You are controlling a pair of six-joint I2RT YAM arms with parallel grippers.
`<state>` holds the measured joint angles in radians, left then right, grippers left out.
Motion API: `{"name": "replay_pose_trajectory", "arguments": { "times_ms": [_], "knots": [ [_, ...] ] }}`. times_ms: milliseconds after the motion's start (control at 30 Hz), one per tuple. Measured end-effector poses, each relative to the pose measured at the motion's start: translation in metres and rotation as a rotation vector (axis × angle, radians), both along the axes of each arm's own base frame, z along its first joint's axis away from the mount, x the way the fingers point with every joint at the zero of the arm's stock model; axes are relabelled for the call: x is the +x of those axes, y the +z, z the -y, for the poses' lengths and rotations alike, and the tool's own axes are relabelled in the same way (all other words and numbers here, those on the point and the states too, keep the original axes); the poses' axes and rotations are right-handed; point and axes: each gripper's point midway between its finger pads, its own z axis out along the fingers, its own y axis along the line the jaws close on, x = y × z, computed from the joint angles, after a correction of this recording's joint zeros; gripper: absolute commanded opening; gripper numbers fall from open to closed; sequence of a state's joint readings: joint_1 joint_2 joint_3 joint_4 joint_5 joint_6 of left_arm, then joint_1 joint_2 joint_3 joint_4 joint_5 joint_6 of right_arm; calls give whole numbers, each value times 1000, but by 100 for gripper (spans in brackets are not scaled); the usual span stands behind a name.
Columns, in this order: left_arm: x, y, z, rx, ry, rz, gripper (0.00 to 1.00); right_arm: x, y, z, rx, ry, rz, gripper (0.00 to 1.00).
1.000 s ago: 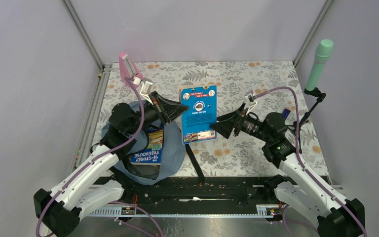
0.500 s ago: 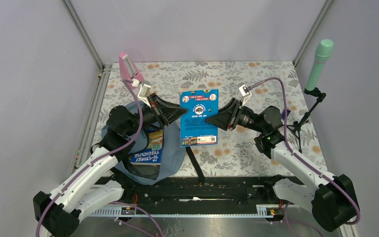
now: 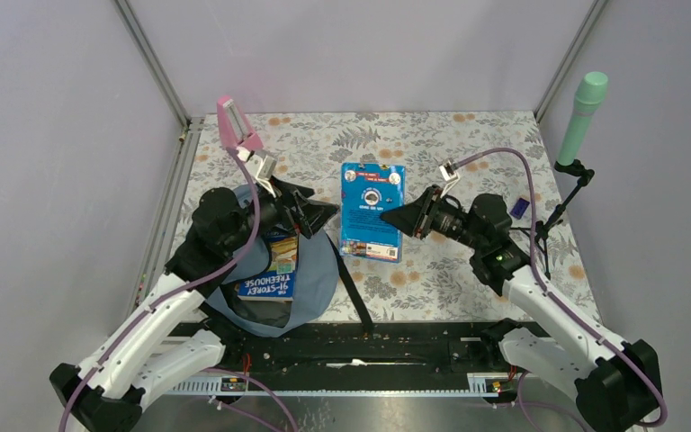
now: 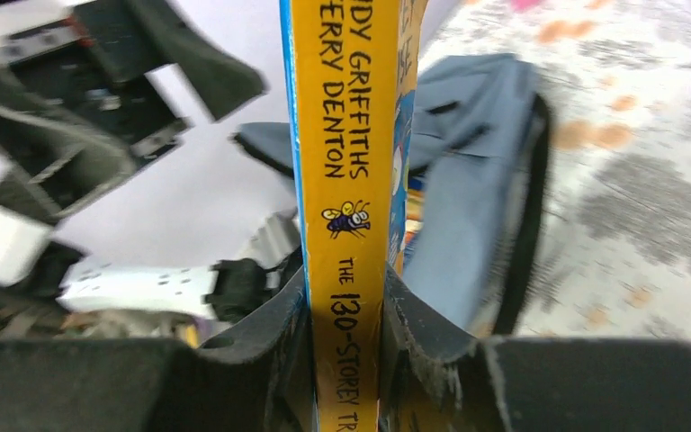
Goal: Pack the student bag
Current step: Pick up the book from the center of the board, then place the book in the student bag.
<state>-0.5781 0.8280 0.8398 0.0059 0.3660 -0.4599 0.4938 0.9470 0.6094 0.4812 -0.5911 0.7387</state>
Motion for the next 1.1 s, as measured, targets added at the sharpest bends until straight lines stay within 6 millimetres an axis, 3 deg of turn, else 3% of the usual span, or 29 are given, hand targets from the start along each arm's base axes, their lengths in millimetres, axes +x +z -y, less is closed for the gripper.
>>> {"name": "replay_pose_trajectory", "arguments": {
  "times_ms": [100,267,367,533,633,833,1100],
  "knots": [
    [10,-13,-20,87,126,-40,99,15,-24,18,-121,-135,-45,0],
    [18,-49,-73,222,402,-181,99,17,-49,55,-281,-295,-65,0],
    [4,-64,-101,262,502,-250,99,10,-56,76,-357,-359,-61,0],
    [-29,-65,-133,212,580,-294,99,-3,-62,96,-441,-401,-73,0],
    [-40,-77,-141,214,599,-337,99,-13,-69,99,-468,-384,-112,0],
    [-41,-136,-141,397,603,-505,99,-38,-82,96,-489,-289,-179,0],
    [-25,-161,-160,476,764,-561,99,-63,-82,81,-447,-147,-226,0]
  ]
}}
